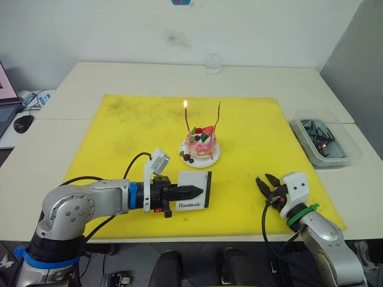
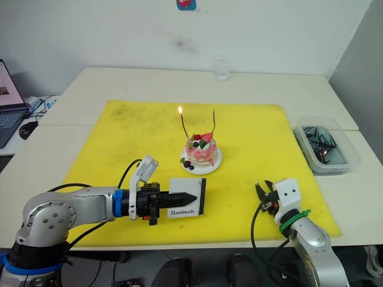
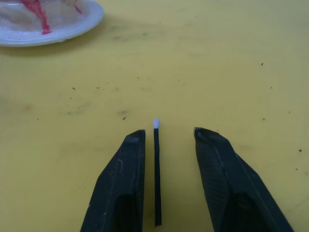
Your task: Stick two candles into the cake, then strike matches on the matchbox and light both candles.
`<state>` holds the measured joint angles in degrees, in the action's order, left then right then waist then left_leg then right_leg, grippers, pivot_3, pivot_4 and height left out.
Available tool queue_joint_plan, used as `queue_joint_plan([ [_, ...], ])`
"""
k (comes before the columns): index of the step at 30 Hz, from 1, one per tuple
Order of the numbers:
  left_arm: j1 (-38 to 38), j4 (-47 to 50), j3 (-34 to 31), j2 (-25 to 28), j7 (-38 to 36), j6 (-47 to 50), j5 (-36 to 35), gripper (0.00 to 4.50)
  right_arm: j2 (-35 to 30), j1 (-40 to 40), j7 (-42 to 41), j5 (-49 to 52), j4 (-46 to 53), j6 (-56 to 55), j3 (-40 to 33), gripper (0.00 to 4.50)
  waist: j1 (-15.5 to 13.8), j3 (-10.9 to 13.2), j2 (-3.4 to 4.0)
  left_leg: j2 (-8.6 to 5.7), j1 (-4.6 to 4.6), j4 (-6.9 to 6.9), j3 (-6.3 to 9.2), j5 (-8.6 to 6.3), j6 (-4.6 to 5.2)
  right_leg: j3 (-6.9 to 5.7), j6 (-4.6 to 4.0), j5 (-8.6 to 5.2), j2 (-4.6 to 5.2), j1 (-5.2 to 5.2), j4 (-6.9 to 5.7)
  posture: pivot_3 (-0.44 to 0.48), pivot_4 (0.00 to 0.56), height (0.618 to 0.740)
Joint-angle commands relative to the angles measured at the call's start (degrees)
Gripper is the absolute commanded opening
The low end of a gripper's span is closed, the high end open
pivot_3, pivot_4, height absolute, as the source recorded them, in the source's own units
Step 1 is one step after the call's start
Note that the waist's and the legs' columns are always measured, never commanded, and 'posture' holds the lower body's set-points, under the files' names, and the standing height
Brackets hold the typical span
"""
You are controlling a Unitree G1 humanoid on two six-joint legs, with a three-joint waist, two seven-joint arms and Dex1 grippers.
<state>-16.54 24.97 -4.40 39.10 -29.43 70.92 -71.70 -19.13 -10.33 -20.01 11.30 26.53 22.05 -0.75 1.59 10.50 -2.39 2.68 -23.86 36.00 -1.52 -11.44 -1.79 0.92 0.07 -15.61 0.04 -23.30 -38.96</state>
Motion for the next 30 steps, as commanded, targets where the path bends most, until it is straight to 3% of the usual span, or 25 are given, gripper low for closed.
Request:
queue_joint_plan([
  [1, -0.7, 1.3, -0.1, 0.2, -0.6, -0.2, -0.9, 0.0, -0.1, 0.1, -0.1, -0.4, 0.5, 0.0, 0.6, 1.63, 0.0, 0.0, 0.0, 0.0, 0.0, 0.0, 0.0, 0.0, 0.0, 0.0, 0.0, 0.0, 0.0, 0.0, 0.0, 0.0, 0.15, 0.74],
  [4, -0.7, 1.2, 0.0, 0.1, -0.5, -0.3, -0.8, 0.0, 0.0, 0.3, 0.1, -0.8, 0.4, 0.7, 1.0, 1.47, 0.0, 0.0, 0.0, 0.0, 0.0, 0.0, 0.0, 0.0, 0.0, 0.0, 0.0, 0.0, 0.0, 0.0, 0.0, 0.0, 0.15, 0.74],
  [9, -0.6, 1.2, 0.1, 0.1, -0.6, -0.3, -0.7, 0.0, 0.4, 0.1, 0.1, -0.8, 0.6, 1.2, 1.2, 0.03, 0.0, 0.0, -0.02, 0.0, 0.01, 0.0, 0.01, 0.0, 0.0, -0.01, 0.0, 0.0, 0.0, 0.01, -0.01, 0.0, 0.15, 0.74],
  [23, -0.9, 1.4, 0.6, -0.1, -0.7, -1.1, 0.5, 0.0, -0.7, 0.6, -1.0, 0.5, 4.8, 2.2, 0.2, 0.03, 0.0, 0.0, -0.03, 0.0, 0.01, 0.0, 0.01, 0.0, 0.0, -0.01, 0.0, 0.0, 0.0, 0.02, -0.01, 0.0, 0.15, 0.74],
  [27, -2.0, 2.2, 2.1, -1.4, 0.0, -3.0, 3.5, 0.0, -4.7, 3.4, -3.4, 2.3, 11.4, 6.1, -1.2, 0.03, 0.0, 0.0, -0.02, -0.01, 0.0, 0.01, -0.02, 0.0, 0.0, 0.01, 0.01, 0.01, 0.0, 0.01, -0.01, 0.0, 0.15, 0.74],
  [30, -2.9, 2.2, 2.5, -3.8, 1.9, -4.1, 4.6, 0.0, -11.5, 6.9, -8.1, 4.8, 16.9, 9.6, -2.3, 0.03, -0.1, 0.0, -0.02, -0.05, 0.01, 0.05, -0.02, 0.0, 0.0, 0.02, 0.07, 0.04, 0.0, 0.04, -0.01, 0.0, 0.15, 0.74],
])
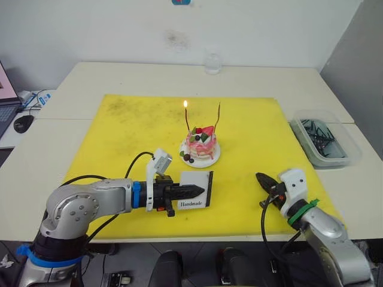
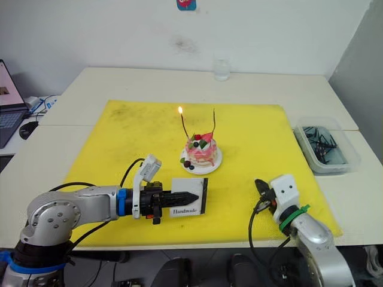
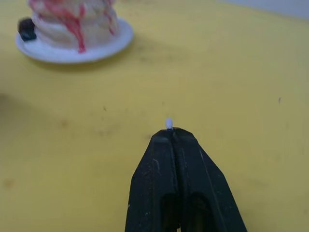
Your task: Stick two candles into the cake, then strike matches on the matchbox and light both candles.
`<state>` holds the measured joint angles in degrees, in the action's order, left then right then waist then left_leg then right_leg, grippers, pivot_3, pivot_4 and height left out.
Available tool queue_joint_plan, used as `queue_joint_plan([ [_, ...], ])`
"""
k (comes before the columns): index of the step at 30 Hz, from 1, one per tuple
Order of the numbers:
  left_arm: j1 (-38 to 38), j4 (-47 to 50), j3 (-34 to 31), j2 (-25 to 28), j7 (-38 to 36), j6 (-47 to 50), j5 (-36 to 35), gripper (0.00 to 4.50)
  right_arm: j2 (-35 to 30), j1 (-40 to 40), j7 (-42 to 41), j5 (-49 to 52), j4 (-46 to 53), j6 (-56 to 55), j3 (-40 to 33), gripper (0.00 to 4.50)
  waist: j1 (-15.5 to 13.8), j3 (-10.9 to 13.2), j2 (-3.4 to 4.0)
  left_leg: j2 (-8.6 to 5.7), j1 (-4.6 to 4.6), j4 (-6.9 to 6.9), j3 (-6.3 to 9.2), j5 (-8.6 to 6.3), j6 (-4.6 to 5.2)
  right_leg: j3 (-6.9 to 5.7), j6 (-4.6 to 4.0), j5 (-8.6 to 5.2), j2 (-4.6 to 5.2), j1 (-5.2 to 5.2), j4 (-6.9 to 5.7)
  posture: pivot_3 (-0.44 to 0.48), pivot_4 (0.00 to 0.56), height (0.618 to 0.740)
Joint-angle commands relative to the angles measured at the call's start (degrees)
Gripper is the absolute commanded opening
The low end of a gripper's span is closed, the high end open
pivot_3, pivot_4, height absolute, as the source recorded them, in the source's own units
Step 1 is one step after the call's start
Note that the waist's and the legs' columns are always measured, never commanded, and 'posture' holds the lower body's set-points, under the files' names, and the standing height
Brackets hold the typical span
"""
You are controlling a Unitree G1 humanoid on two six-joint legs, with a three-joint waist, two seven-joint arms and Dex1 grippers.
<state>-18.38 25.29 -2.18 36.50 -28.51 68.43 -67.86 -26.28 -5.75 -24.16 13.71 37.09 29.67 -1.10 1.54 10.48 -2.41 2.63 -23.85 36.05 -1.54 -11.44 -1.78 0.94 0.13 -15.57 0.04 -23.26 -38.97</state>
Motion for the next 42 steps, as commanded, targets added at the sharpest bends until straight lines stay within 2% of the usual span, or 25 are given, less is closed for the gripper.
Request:
queue_joint_plan([
  [1, -1.3, 1.8, 0.3, -1.6, 1.2, -1.7, 0.9, 0.0, -6.9, 3.4, -5.7, 2.9, 7.7, 2.8, -2.2, 0.03, 0.0, 0.0, -0.01, 0.0, 0.0, 0.0, 0.02, 0.0, 0.0, -0.02, 0.0, 0.0, 0.0, 0.01, 0.01, 0.0, 0.15, 0.74],
  [6, -3.2, 0.5, 0.7, -2.5, 0.6, -1.2, 1.5, 0.0, -20.3, 11.7, -17.0, 7.7, 12.1, 5.5, -1.4, 0.03, 0.0, 0.0, -0.02, 0.0, -0.01, -0.03, 0.05, 0.0, 0.0, -0.08, -0.02, -0.01, -0.04, 0.01, 0.03, 0.0, 0.15, 0.74],
  [11, -6.8, -1.6, 1.8, -3.2, -0.5, -1.6, 3.6, 0.0, -25.6, 20.4, -23.4, 5.1, 10.5, 2.6, 6.1, 0.03, 0.0, 0.0, -0.03, -0.04, 0.0, -0.01, 0.05, 0.0, 0.0, -0.12, -0.02, -0.01, -0.11, 0.03, 0.02, 0.0, 0.15, 0.74],
  [15, -9.3, -2.3, 3.1, -3.5, -1.8, -2.7, 6.5, 0.0, -25.7, 25.3, -24.7, -0.8, 7.3, -1.0, 12.4, 0.03, 0.0, 0.0, -0.04, -0.04, -0.03, 0.0, 0.06, 0.0, 0.0, -0.07, -0.01, -0.01, -0.11, 0.02, 0.04, 0.0, 0.15, 0.74],
  [21, -10.0, -3.0, 3.6, -3.7, -3.4, -2.9, 8.6, 0.0, -25.0, 29.3, -25.4, -7.0, 2.7, -5.0, 15.9, 0.03, 0.0, 0.0, -0.04, -0.03, -0.04, 0.0, 0.04, 0.0, 0.0, -0.04, 0.0, -0.01, -0.09, 0.01, 0.05, 0.0, 0.15, 0.74],
  [42, -10.0, -2.7, 2.7, -4.8, -4.4, -2.6, 9.5, 0.0, -20.3, 31.1, -28.7, -13.2, -1.7, -9.0, 18.9, 0.03, 0.0, 0.0, -0.04, 0.01, -0.02, 0.02, 0.06, 0.01, -0.01, -0.05, 0.0, -0.01, -0.06, 0.01, 0.0, 0.0, 0.15, 0.74],
])
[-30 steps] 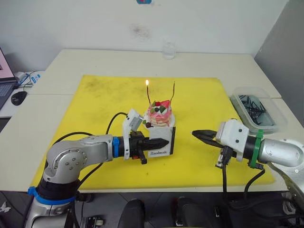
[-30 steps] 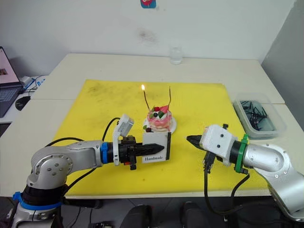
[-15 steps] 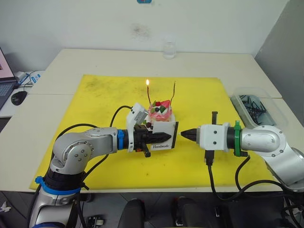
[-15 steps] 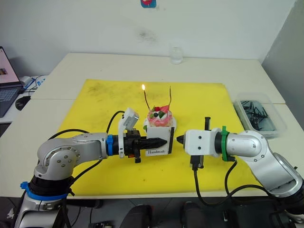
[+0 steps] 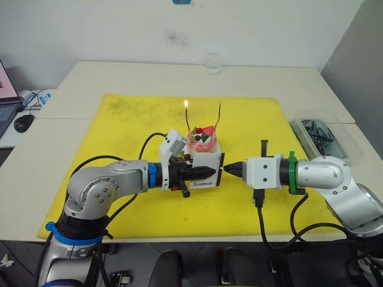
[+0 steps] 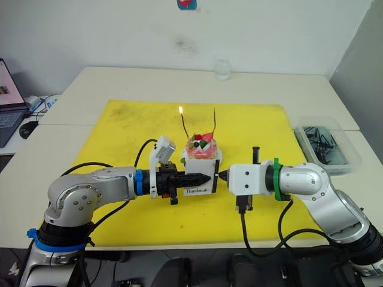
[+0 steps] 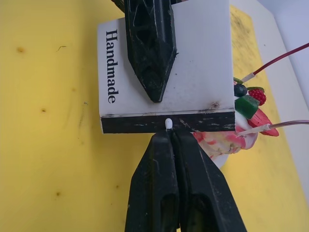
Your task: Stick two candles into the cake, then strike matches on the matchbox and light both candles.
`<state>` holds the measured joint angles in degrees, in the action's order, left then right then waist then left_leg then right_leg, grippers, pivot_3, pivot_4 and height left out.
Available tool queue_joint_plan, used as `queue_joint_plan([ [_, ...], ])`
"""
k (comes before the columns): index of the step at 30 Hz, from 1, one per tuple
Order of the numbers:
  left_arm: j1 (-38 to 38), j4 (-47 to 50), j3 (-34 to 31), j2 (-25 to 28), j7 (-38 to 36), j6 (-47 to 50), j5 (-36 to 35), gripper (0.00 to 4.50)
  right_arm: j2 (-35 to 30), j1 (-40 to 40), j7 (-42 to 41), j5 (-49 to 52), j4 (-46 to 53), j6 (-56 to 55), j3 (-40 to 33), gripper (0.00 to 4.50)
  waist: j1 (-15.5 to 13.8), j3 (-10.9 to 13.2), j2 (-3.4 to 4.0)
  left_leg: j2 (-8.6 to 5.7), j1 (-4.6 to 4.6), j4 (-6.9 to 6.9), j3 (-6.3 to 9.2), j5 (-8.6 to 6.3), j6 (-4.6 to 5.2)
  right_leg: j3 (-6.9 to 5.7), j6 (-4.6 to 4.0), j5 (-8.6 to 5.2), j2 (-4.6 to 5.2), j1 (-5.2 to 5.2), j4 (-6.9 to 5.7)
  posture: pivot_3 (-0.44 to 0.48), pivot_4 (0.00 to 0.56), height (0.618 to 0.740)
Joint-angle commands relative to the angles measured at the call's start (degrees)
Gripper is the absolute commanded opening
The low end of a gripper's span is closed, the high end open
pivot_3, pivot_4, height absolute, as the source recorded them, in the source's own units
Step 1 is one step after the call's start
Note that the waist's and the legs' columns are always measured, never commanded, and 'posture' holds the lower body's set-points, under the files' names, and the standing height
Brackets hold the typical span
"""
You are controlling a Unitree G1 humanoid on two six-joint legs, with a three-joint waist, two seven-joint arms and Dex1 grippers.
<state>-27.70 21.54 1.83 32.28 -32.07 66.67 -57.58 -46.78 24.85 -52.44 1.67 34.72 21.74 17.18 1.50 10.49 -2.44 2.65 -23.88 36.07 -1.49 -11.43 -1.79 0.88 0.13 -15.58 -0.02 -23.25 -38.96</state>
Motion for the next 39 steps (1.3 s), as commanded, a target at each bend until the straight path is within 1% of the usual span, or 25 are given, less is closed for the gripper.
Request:
queue_joint_plan([
  [1, -0.7, 1.1, -1.3, -0.7, -1.0, -0.8, -0.9, 0.0, 0.4, 0.5, -0.5, -1.6, 0.5, -1.2, 0.9, 0.03, 0.0, 0.0, 0.0, 0.0, 0.0, 0.0, 0.0, 0.0, 0.0, 0.01, 0.0, 0.0, 0.0, 0.0, 0.0, 0.0, 0.15, 0.74],
  [9, -1.3, 1.4, -0.9, -1.6, -1.2, -1.6, -0.3, 0.0, 0.4, -0.8, -2.0, -5.1, -0.6, -3.1, 4.0, 0.03, 0.0, 0.0, 0.0, 0.0, 0.0, 0.01, 0.0, 0.0, 0.0, 0.0, 0.0, 0.0, 0.0, 0.0, -0.01, 0.0, 0.15, 0.74],
  [13, -3.2, 0.3, -0.8, -1.7, -2.0, -4.9, 3.3, 0.0, -0.1, -2.9, -4.5, -5.6, -0.6, -5.6, 6.0, 0.03, 0.0, 0.0, 0.0, -0.01, 0.0, 0.01, 0.01, 0.0, 0.0, -0.03, 0.0, 0.0, 0.0, 0.01, -0.01, 0.0, 0.15, 0.74],
  [15, -6.4, -2.2, -1.3, -1.2, -2.6, -8.2, 6.5, 0.0, -1.3, -4.3, -6.8, -5.7, -0.3, -8.0, 7.2, 0.03, -0.1, 0.0, 0.0, -0.02, 0.0, 0.01, 0.0, 0.0, 0.0, -0.03, 0.0, 0.0, -0.01, 0.01, -0.01, 0.0, 0.15, 0.74],
  [16, -9.3, -4.0, -3.0, -1.2, -2.1, -9.1, 6.7, 0.0, -1.9, -4.9, -8.1, -5.3, 0.3, -8.6, 7.6, 0.03, -0.1, 0.0, 0.0, -0.04, 0.0, 0.01, -0.01, 0.0, 0.0, -0.03, 0.0, 0.0, -0.03, 0.01, -0.01, 0.0, 0.15, 0.74],
  [18, -13.6, -5.7, -6.4, -1.4, -1.1, -8.6, 4.7, 0.0, -2.3, -5.3, -9.5, -4.1, 1.5, -8.9, 7.1, 0.03, -0.2, 0.0, -0.03, -0.06, -0.02, 0.08, -0.02, 0.01, 0.01, -0.08, 0.02, 0.02, -0.08, 0.02, -0.04, 0.0, 0.15, 0.74],
  [19, -14.5, -5.5, -7.4, -1.3, -0.8, -7.7, 3.4, 0.0, -2.3, -5.2, -9.6, -3.7, 1.7, -8.8, 6.5, 0.03, -0.1, 0.0, -0.03, -0.05, -0.01, 0.08, -0.02, 0.01, 0.01, -0.07, 0.05, 0.04, -0.09, 0.02, -0.03, 0.0, 0.15, 0.74],
  [21, -13.4, -2.9, -8.3, 0.1, -1.3, -4.8, 1.1, 0.0, -1.6, -4.0, -9.3, -2.8, 1.3, -7.6, 4.5, 0.03, 0.3, 0.0, -0.01, -0.04, 0.02, 0.09, -0.04, 0.0, 0.01, 0.01, 0.05, 0.04, -0.08, 0.02, -0.03, 0.0, 0.15, 0.74],
  [25, -6.0, 3.3, -7.5, 2.7, -1.1, -0.1, -2.1, 0.0, 0.4, -1.3, -7.5, 0.5, 2.0, -2.0, -0.4, 0.03, 0.4, 0.0, 0.0, 0.06, 0.09, 0.02, -0.11, 0.0, -0.01, 0.1, 0.05, 0.02, -0.02, 0.02, -0.04, 0.0, 0.15, 0.74],
  [30, -0.7, 8.7, -5.2, 1.9, 1.7, 1.9, -3.3, 0.0, 0.1, -2.4, -5.9, 4.0, 5.6, 5.2, -5.8, 0.03, -0.7, 0.0, -0.03, 0.05, 0.0, 0.02, 0.13, 0.02, -0.05, -0.14, 0.02, 0.01, 0.01, 0.03, -0.06, 0.0, 0.15, 0.74],
  [34, 2.3, 9.8, -4.5, 0.9, 3.9, 3.0, -4.2, 0.0, 0.0, -5.7, -4.0, 6.9, 10.5, 10.6, -9.1, 0.03, -1.2, 0.0, -0.04, -0.04, 0.04, 0.07, -0.01, 0.02, -0.03, 0.0, 0.03, 0.02, 0.12, 0.07, -0.03, 0.0, 0.15, 0.74],
  [39, 3.5, 7.2, -3.1, -0.1, 4.8, 3.0, -3.1, 0.0, 0.2, -6.8, -0.9, 6.7, 13.4, 13.7, -8.3, 0.03, -1.3, 0.0, -0.03, -0.01, 0.07, 0.08, 0.03, 0.03, -0.03, -0.05, 0.04, 0.04, 0.08, 0.06, -0.08, 0.0, 0.15, 0.74],
])
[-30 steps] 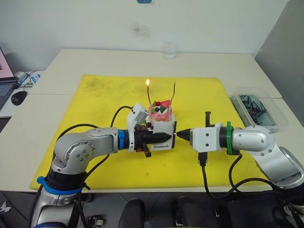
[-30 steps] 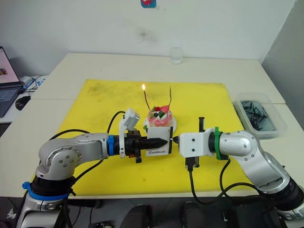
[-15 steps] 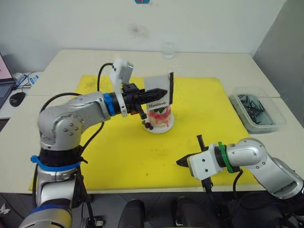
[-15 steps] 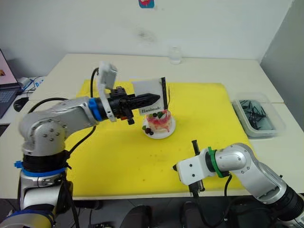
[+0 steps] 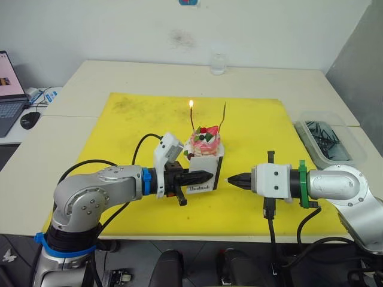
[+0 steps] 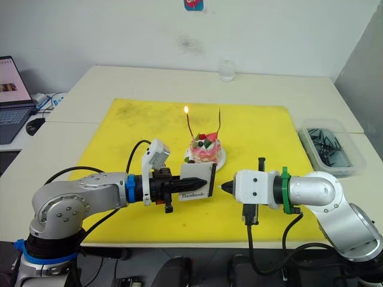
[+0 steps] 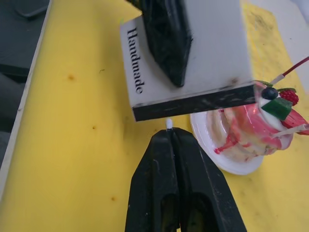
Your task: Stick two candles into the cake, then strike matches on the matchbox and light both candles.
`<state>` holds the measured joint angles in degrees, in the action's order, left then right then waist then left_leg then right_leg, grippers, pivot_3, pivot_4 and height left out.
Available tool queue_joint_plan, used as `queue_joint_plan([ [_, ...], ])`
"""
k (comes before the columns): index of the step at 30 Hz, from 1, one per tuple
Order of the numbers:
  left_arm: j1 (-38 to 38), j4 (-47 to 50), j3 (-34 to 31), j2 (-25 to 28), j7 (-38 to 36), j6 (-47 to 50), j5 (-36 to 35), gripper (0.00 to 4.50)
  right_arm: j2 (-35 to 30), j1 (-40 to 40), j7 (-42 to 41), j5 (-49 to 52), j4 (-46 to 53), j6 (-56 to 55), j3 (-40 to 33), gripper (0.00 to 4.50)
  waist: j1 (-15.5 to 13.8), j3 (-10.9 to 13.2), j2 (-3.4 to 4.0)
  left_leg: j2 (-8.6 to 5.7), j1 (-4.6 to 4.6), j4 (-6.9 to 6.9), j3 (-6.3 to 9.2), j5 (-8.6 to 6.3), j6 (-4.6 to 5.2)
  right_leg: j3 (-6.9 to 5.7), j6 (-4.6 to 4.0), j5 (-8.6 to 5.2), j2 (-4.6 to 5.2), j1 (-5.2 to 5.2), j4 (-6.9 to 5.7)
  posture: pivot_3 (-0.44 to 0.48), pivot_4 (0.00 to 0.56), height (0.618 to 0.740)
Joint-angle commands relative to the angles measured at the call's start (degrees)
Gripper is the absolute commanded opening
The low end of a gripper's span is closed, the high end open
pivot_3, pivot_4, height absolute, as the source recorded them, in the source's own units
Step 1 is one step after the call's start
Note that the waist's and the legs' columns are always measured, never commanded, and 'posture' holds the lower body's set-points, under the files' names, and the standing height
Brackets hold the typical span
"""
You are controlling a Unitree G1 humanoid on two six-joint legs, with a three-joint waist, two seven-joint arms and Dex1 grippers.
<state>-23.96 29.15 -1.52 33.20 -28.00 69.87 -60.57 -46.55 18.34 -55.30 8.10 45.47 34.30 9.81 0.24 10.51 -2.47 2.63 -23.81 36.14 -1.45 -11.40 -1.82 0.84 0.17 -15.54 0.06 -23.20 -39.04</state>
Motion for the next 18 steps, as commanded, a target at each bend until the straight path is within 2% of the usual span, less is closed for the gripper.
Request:
queue_joint_plan([
  [1, -0.7, -1.1, 0.3, -1.5, 1.0, -0.1, -0.2, 0.0, -0.2, -0.2, 2.4, -0.4, 2.8, 1.2, -0.1, 0.03, 0.0, 0.0, 0.0, 0.0, 0.0, 0.0, 0.0, 0.0, 0.0, -0.02, 0.0, 0.0, -0.01, 0.0, 0.0, 0.0, 0.15, 0.74],
  [18, -2.6, -3.1, -0.9, -3.4, 2.0, 2.3, -3.3, 0.0, -0.5, 2.0, 5.1, -6.7, -1.0, -2.2, 7.2, 0.03, 0.0, 0.0, 0.0, -0.02, -0.04, -0.01, 0.0, 0.0, 0.01, 0.01, 0.0, -0.01, -0.04, -0.01, 0.04, 0.0, 0.15, 0.74],
])
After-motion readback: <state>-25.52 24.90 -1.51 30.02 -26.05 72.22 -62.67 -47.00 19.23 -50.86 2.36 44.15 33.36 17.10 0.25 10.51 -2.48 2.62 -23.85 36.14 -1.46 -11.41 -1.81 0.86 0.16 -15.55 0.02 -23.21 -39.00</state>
